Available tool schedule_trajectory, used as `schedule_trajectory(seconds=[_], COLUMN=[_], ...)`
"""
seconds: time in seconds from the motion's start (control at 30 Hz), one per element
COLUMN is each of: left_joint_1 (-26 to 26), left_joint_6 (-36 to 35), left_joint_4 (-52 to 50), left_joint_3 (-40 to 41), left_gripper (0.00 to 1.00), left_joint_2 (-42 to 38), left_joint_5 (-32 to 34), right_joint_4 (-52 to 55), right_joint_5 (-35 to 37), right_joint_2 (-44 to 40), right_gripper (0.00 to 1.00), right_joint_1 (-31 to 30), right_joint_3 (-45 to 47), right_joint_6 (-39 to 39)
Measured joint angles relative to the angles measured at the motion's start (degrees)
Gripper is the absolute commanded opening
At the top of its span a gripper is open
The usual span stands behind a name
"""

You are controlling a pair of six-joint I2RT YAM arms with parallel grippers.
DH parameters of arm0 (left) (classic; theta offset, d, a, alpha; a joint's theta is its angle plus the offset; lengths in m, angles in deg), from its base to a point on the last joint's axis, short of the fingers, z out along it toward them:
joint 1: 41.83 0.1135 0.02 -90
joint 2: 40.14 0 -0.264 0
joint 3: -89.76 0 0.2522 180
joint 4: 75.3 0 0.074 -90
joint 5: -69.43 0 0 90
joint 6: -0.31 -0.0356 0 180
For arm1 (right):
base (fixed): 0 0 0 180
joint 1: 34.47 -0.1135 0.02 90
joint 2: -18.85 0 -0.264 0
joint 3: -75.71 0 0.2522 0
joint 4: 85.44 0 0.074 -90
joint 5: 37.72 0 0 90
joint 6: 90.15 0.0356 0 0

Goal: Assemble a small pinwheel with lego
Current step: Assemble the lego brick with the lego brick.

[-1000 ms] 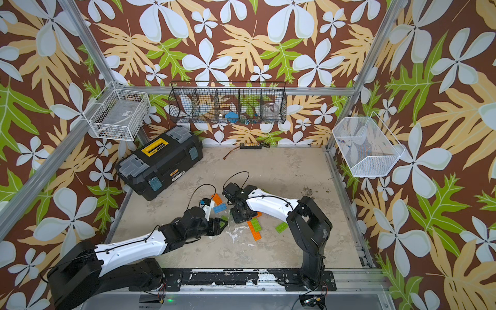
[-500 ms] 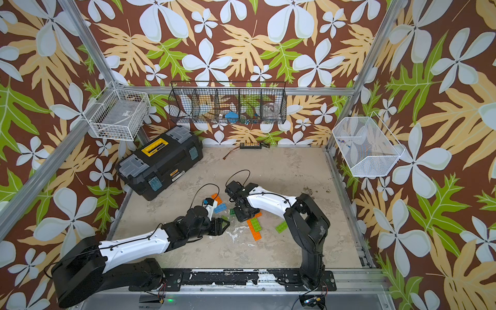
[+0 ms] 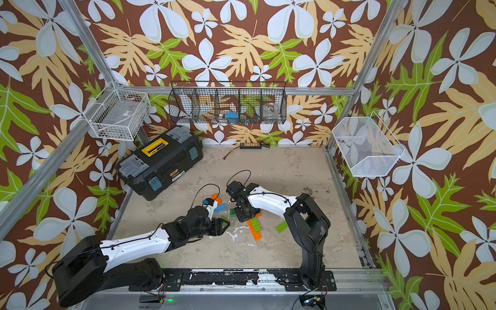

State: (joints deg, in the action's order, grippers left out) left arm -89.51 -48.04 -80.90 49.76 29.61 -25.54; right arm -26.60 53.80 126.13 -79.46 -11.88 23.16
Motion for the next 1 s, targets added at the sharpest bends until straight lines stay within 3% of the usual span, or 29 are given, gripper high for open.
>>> schedule_trajectory(seconds=[1.0], left_joint_1=[0.0], left_joint_6=[0.0], left_joint_4=[0.0], left_joint_3=[-0.4], left_gripper=[0.62], left_joint_2=[0.5], left_joint_5=[0.0], right_joint_4=[-0.2], right_joint_5=[-2.3], right_joint_2=[-1.4], right_gripper=[0.09], right_joint_1=[0.2], right_joint_3=[2.3], right_joint_6=[-1.9])
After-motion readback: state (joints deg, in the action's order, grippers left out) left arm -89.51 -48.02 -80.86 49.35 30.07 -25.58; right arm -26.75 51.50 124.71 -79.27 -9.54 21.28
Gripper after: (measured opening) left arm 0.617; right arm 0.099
